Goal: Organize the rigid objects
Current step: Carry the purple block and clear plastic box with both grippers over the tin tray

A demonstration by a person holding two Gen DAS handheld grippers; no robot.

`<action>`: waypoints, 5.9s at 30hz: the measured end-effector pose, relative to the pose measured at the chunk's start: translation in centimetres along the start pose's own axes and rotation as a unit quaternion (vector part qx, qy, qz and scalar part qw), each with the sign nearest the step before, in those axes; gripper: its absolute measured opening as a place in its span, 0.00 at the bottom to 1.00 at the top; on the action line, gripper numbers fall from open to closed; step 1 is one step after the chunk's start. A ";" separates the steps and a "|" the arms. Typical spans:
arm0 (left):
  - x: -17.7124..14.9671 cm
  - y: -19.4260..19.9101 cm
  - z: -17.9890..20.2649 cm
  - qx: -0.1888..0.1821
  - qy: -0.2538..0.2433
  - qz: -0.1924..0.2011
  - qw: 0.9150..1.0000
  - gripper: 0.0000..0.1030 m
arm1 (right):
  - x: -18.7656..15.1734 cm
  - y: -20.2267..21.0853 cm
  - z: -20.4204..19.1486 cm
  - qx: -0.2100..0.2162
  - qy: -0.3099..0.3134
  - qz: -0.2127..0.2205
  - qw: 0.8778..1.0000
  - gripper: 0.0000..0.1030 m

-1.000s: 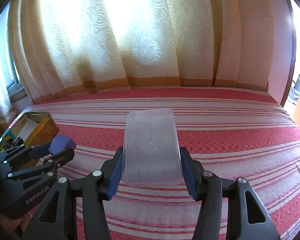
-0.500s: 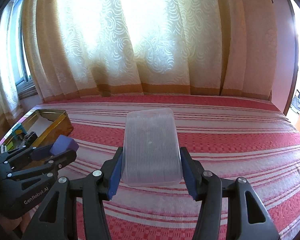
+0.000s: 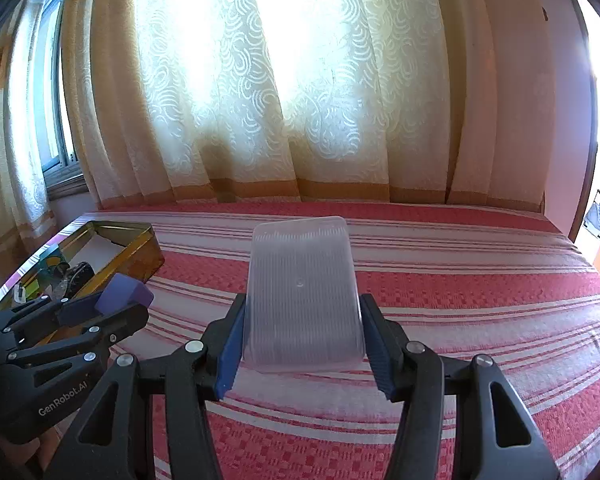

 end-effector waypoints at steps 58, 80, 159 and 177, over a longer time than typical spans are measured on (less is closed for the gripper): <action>-0.4 6.5 -1.1 -0.002 -0.009 0.094 0.996 0.38 | -1.0 7.1 -2.9 -0.005 0.030 0.111 0.993 0.55; -0.6 7.5 -2.1 -0.005 0.003 0.102 0.995 0.38 | -1.4 8.4 -3.8 0.001 0.029 0.126 0.992 0.55; -1.9 11.3 -11.6 0.020 0.056 0.109 0.992 0.38 | -2.0 7.4 -16.2 0.121 0.078 0.099 0.985 0.55; -2.0 12.4 -19.2 0.086 0.092 0.081 0.989 0.38 | -0.8 4.4 -19.2 0.162 0.081 0.052 0.982 0.55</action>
Point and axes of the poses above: each gripper's, at about its wrist camera, not at the fingertips, and y roughly against the way its jaws point, z to its right, x to its top, the point moved 6 cm from there along -y, roughly the way its jaws point, and after that the axes turned 2 degrees about -x, right-handed, at the moved point
